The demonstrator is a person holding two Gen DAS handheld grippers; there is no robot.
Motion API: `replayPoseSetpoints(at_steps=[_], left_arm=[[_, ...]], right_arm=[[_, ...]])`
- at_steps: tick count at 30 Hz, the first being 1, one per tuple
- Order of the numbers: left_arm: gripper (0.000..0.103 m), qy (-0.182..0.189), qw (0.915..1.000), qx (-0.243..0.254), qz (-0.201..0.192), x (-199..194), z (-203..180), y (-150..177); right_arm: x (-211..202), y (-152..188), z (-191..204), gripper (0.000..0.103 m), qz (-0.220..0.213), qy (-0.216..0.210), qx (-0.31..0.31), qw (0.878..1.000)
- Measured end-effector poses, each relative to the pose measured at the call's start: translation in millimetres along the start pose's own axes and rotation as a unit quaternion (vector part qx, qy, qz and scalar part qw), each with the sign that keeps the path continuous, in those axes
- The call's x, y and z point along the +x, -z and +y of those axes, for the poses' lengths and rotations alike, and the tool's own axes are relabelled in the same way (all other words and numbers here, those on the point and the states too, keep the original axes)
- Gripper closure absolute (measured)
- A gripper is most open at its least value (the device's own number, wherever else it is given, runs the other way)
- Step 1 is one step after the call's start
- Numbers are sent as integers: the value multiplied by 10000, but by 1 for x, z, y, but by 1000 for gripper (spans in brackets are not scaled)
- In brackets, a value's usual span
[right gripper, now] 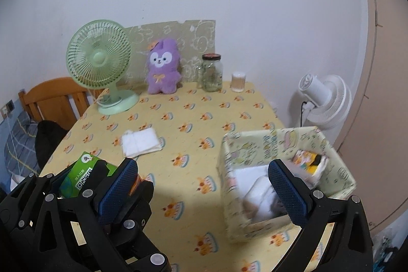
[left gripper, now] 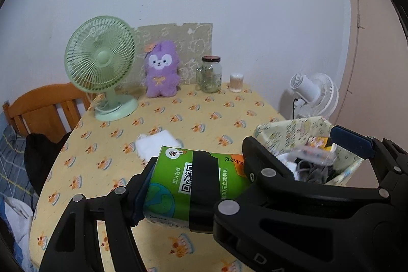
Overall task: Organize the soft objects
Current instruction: 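Carry the green tissue pack over the patterned box with the left tool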
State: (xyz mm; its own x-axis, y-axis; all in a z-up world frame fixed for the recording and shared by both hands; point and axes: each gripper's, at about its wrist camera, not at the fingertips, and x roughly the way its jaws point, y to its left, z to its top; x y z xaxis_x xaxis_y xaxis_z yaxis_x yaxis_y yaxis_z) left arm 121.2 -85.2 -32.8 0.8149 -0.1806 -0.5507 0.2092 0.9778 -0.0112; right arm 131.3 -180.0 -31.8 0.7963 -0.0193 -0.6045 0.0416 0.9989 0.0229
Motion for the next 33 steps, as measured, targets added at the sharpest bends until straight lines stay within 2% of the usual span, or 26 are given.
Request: replayPoseSetpoints(at_steps=[13,33], left_arm=[[29,385,9986,358,-93,28,-54,-28],[28,1051,9919,680,218,80,-129,-30]], right_arm=[[5,-20,-62,0,-179,367,290,9987],[39,-12,-147,0,121,1017,691,9923]])
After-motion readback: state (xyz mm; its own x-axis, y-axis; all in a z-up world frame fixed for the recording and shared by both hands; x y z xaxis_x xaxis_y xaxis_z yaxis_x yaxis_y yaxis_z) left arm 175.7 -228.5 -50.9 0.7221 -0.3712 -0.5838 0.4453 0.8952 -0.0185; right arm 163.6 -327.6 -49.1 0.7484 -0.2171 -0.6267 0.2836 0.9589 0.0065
